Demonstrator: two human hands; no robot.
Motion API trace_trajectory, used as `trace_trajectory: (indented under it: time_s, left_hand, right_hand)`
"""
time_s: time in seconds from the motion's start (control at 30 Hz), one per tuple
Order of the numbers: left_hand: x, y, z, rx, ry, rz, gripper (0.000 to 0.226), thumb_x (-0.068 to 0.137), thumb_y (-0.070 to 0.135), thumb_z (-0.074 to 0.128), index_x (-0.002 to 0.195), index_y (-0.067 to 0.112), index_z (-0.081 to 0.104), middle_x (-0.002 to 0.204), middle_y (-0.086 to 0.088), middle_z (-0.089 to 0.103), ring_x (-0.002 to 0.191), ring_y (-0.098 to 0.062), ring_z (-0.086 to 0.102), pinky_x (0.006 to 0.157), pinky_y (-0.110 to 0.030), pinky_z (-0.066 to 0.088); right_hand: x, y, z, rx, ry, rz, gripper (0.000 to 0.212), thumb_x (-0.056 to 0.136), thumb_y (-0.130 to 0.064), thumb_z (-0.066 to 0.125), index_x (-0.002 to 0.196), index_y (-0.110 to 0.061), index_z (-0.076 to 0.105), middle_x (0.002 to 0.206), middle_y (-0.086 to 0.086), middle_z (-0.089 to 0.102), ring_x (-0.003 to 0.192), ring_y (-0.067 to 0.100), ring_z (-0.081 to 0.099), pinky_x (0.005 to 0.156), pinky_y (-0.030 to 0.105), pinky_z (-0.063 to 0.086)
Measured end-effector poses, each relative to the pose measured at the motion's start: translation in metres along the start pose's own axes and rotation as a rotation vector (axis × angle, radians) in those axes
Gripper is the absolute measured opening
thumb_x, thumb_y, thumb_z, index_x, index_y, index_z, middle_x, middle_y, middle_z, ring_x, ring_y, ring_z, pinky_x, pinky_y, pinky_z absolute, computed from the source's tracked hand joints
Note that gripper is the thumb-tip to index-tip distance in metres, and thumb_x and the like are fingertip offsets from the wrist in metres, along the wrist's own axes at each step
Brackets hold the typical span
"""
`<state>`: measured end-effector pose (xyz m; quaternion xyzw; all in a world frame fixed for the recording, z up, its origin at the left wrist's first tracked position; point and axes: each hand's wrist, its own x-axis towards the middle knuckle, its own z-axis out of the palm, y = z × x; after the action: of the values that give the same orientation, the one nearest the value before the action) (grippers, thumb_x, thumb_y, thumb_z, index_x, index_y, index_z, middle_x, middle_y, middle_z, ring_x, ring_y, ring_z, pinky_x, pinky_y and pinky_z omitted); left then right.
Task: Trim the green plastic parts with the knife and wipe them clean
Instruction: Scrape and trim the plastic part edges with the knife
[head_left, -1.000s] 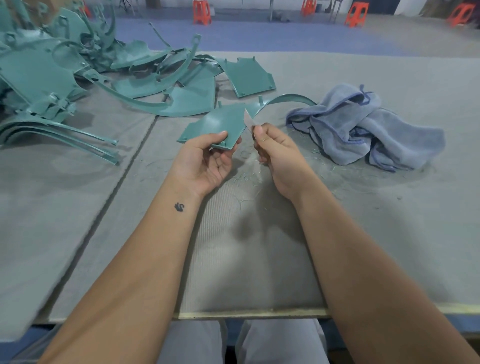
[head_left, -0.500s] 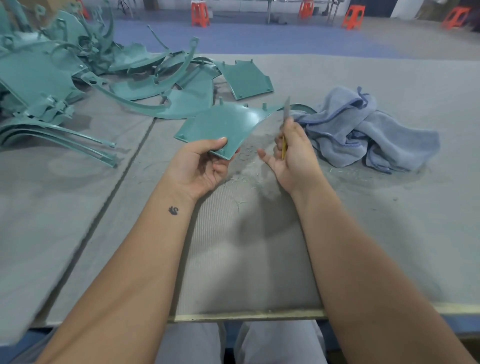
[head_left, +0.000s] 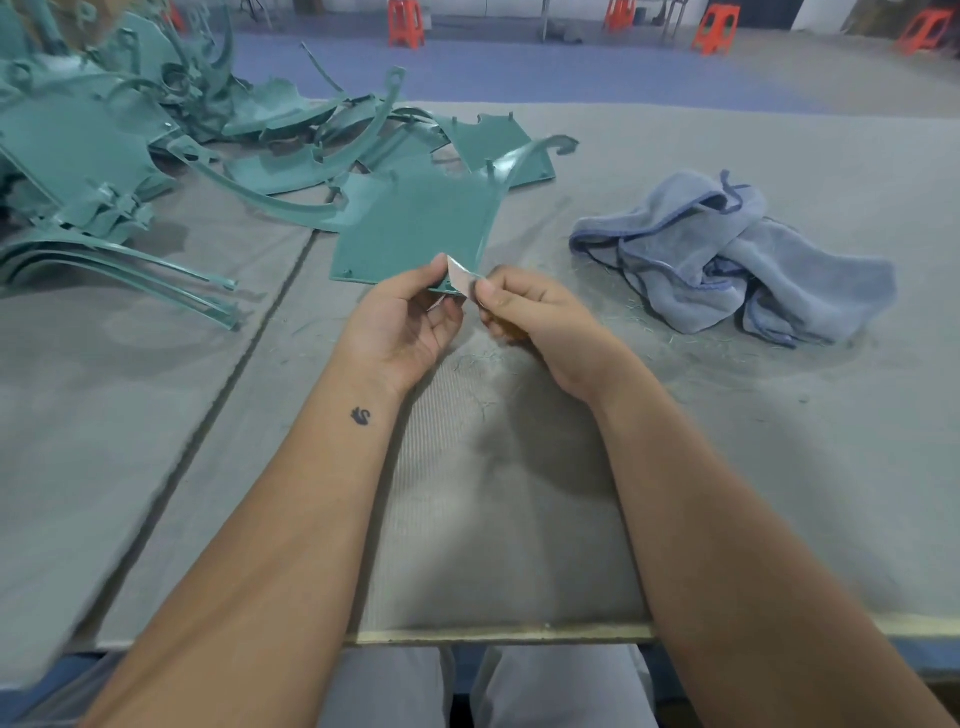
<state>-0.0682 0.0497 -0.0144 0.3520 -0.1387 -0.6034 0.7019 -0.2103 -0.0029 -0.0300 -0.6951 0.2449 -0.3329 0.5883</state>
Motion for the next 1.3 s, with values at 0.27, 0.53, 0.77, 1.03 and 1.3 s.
trace_trajectory:
  time_s: [0.27, 0.53, 0.77, 1.03, 1.3]
  left_hand:
    - [-0.002, -0.002, 0.0, 0.045, -0.024, -0.125, 0.012, 0.071, 0.005, 0.06, 0.083, 0.008, 0.058, 0.057, -0.006, 0.062, 0.042, -0.006, 0.051, 0.038, -0.009, 0.029]
    - [0.001, 0.001, -0.005, 0.048, -0.051, -0.182, 0.007, 0.092, 0.007, 0.049, 0.094, 0.005, 0.055, 0.066, -0.009, 0.066, 0.047, -0.005, 0.044, 0.036, -0.011, 0.029]
    - [0.001, 0.0, -0.003, 0.049, -0.045, -0.169, 0.006, 0.092, 0.006, 0.05, 0.095, 0.006, 0.055, 0.066, -0.01, 0.067, 0.046, -0.006, 0.049, 0.037, -0.011, 0.029]
    - [-0.004, 0.009, -0.012, 0.094, -0.048, -0.105, 0.011, 0.094, 0.003, 0.045, 0.089, 0.007, 0.054, 0.06, -0.009, 0.063, 0.039, -0.006, 0.048, 0.034, -0.01, 0.029]
    - [-0.001, 0.013, -0.014, 0.003, 0.004, -0.051, 0.015, 0.094, 0.014, 0.042, 0.086, 0.012, 0.055, 0.057, -0.002, 0.056, 0.042, -0.005, 0.046, 0.036, -0.012, 0.026]
  right_hand:
    - [0.002, 0.007, -0.002, 0.084, 0.079, -0.056, 0.026, 0.093, -0.026, 0.052, 0.068, -0.024, 0.059, 0.063, -0.004, 0.043, 0.057, 0.008, 0.033, 0.054, 0.021, 0.026]
    - [0.007, 0.008, -0.009, 0.195, 0.328, -0.061, 0.029, 0.101, -0.019, 0.047, 0.073, -0.018, 0.052, 0.064, -0.006, 0.042, 0.055, 0.004, 0.034, 0.059, 0.019, 0.029]
    - [0.009, 0.01, -0.007, 0.225, 0.404, -0.056, 0.027, 0.101, -0.018, 0.047, 0.074, -0.015, 0.053, 0.064, -0.005, 0.042, 0.055, 0.005, 0.033, 0.062, 0.021, 0.03]
    - [0.007, 0.002, -0.022, 0.666, 0.658, 0.065, 0.027, 0.102, -0.031, 0.045, 0.079, -0.018, 0.051, 0.059, -0.004, 0.038, 0.049, 0.009, 0.027, 0.067, 0.025, 0.04]
    - [0.007, 0.0, -0.023, 0.764, 0.739, 0.075, 0.029, 0.103, -0.03, 0.044, 0.077, -0.016, 0.048, 0.058, -0.002, 0.039, 0.046, 0.011, 0.028, 0.06, 0.024, 0.039]
